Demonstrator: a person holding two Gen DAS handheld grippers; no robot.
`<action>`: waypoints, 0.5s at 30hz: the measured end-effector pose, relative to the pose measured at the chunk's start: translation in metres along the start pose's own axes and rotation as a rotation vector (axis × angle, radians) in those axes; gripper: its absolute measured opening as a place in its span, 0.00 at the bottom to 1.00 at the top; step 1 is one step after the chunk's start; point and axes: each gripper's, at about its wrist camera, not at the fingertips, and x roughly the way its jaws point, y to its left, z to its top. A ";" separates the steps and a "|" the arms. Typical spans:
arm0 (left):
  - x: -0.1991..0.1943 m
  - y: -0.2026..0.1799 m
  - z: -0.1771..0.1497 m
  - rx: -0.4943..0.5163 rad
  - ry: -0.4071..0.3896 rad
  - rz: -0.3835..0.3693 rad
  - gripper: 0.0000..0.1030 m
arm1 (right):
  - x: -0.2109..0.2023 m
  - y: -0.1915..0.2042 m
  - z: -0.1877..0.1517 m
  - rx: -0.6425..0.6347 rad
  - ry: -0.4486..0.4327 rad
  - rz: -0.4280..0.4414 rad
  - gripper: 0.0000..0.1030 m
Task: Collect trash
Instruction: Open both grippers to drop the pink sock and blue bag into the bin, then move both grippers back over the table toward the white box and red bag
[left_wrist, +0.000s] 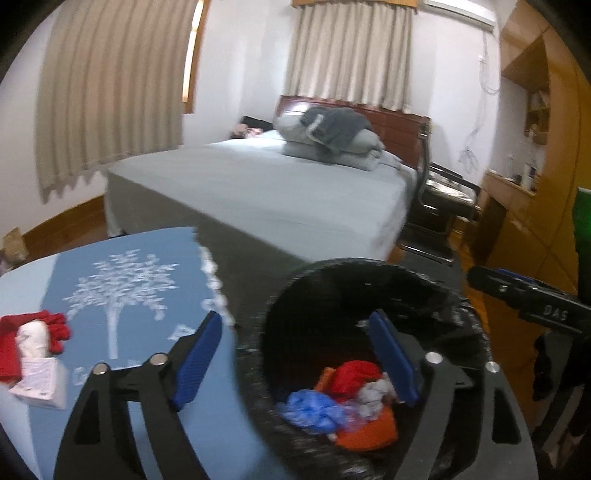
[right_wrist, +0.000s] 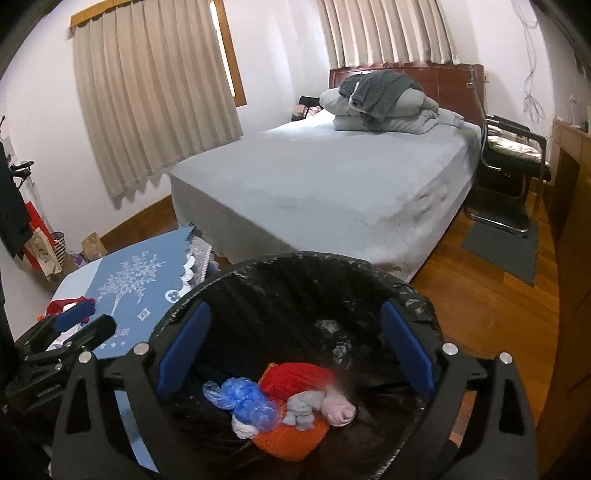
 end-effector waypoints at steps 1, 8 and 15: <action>-0.003 0.008 -0.001 -0.008 -0.005 0.021 0.84 | 0.000 0.003 0.000 -0.003 0.001 0.004 0.91; -0.029 0.061 -0.009 -0.073 -0.024 0.164 0.88 | 0.010 0.040 0.006 -0.035 0.016 0.065 0.92; -0.058 0.118 -0.022 -0.133 -0.039 0.305 0.89 | 0.032 0.098 0.008 -0.092 0.045 0.147 0.93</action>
